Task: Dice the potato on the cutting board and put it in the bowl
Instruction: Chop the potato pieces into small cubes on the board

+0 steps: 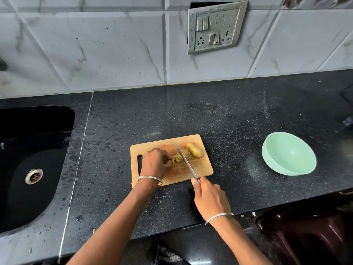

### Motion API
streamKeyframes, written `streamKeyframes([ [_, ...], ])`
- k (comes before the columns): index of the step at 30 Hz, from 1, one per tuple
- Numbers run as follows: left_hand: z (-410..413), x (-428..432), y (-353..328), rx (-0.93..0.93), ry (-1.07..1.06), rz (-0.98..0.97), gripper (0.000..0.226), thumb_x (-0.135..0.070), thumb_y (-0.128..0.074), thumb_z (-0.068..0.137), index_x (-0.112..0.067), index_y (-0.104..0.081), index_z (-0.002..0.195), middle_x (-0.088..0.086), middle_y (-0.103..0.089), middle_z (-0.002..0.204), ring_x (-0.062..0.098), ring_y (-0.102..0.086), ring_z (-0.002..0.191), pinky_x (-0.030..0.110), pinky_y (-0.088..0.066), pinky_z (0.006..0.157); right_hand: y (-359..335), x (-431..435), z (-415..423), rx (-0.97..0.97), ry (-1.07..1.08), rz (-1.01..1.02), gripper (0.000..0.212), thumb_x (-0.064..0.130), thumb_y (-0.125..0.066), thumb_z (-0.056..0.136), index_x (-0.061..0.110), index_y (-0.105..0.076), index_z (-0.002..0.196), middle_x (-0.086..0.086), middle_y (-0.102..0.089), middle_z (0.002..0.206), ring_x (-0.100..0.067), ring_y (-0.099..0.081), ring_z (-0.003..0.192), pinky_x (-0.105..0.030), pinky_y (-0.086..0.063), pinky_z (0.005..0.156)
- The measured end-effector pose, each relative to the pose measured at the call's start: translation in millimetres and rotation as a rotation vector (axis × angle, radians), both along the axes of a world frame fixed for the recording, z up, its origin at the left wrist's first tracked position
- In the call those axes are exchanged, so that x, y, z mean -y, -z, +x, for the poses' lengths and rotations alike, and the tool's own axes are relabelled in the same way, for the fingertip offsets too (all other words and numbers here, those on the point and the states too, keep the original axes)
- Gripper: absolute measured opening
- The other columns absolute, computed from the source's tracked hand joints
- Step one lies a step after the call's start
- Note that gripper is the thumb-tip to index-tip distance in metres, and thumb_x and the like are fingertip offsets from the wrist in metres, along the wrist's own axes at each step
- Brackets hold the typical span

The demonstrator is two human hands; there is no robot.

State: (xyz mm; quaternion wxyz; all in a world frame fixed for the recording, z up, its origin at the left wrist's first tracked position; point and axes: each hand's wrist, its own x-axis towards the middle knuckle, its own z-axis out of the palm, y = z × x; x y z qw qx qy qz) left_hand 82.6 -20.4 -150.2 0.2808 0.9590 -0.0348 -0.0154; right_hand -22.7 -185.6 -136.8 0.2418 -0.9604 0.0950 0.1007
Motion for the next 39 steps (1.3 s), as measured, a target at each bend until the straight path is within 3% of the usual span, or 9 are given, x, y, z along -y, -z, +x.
streamKeyframes([
  [8, -2.2, -5.1, -1.2, -0.026, -0.019, -0.037, 0.012, -0.019, -0.072, 0.073, -0.019, -0.074, 0.084, -0.003, -0.07, 0.08, 0.015, -0.063, 0.075, 0.03, -0.052, 0.069, -1.6, -5.5, 0.1, 0.01, -0.022, -0.006, 0.036, 0.048, -0.026, 0.101, 0.02, -0.047, 0.094, -0.012, -0.065, 0.095, -0.038, -0.062, 0.092, -0.04, -0.037, 0.064],
  [14, -2.0, -1.0, -2.9, -0.018, 0.003, -0.056, 0.02, -0.025, -0.079, 0.073, -0.023, -0.072, 0.091, -0.007, -0.068, 0.081, 0.014, -0.063, 0.077, 0.029, -0.051, 0.073, -1.4, -9.2, 1.3, -0.001, -0.02, -0.006, 0.036, 0.048, -0.026, 0.102, 0.02, -0.048, 0.097, -0.012, -0.065, 0.099, -0.038, -0.061, 0.095, -0.038, -0.034, 0.064],
  [20, -6.0, 3.5, -2.9, 0.03, 0.003, -0.017, 0.015, -0.023, -0.071, 0.078, -0.028, -0.073, 0.091, -0.006, -0.065, 0.083, 0.014, -0.06, 0.076, 0.025, -0.04, 0.065, -0.9, -5.7, -0.7, 0.005, -0.023, 0.016, 0.036, 0.048, -0.027, 0.102, 0.02, -0.049, 0.099, -0.013, -0.065, 0.1, -0.038, -0.06, 0.097, -0.04, -0.035, 0.066],
  [24, -8.0, 1.5, -1.6, 0.055, -0.068, 0.032, 0.008, -0.026, -0.069, 0.079, -0.023, -0.073, 0.085, -0.002, -0.067, 0.085, 0.019, -0.061, 0.078, 0.026, -0.034, 0.062, -0.4, -2.5, -2.2, 0.021, -0.018, 0.033, 0.036, 0.047, -0.027, 0.101, 0.02, -0.051, 0.1, -0.013, -0.066, 0.099, -0.039, -0.06, 0.096, -0.042, -0.04, 0.068],
  [33, -9.8, 0.7, 1.7, 0.054, -0.153, 0.002, 0.007, -0.019, -0.065, 0.078, -0.018, -0.072, 0.076, -0.001, -0.069, 0.079, 0.02, -0.062, 0.075, 0.03, -0.048, 0.066, -1.0, -11.3, -2.8, -0.025, -0.026, 0.032, 0.036, 0.047, -0.028, 0.102, 0.018, -0.047, 0.094, -0.012, -0.065, 0.1, -0.039, -0.061, 0.095, -0.039, -0.036, 0.065],
  [39, -9.1, 0.2, 2.7, 0.067, -0.138, -0.023, 0.018, -0.017, -0.061, 0.078, -0.023, -0.074, 0.09, 0.0, -0.068, 0.088, 0.02, -0.061, 0.081, 0.028, -0.045, 0.068, -0.8, -14.5, -3.1, -0.032, -0.014, 0.031, 0.037, 0.046, -0.029, 0.102, 0.016, -0.05, 0.098, -0.014, -0.064, 0.101, -0.039, -0.062, 0.096, -0.038, -0.036, 0.065],
])
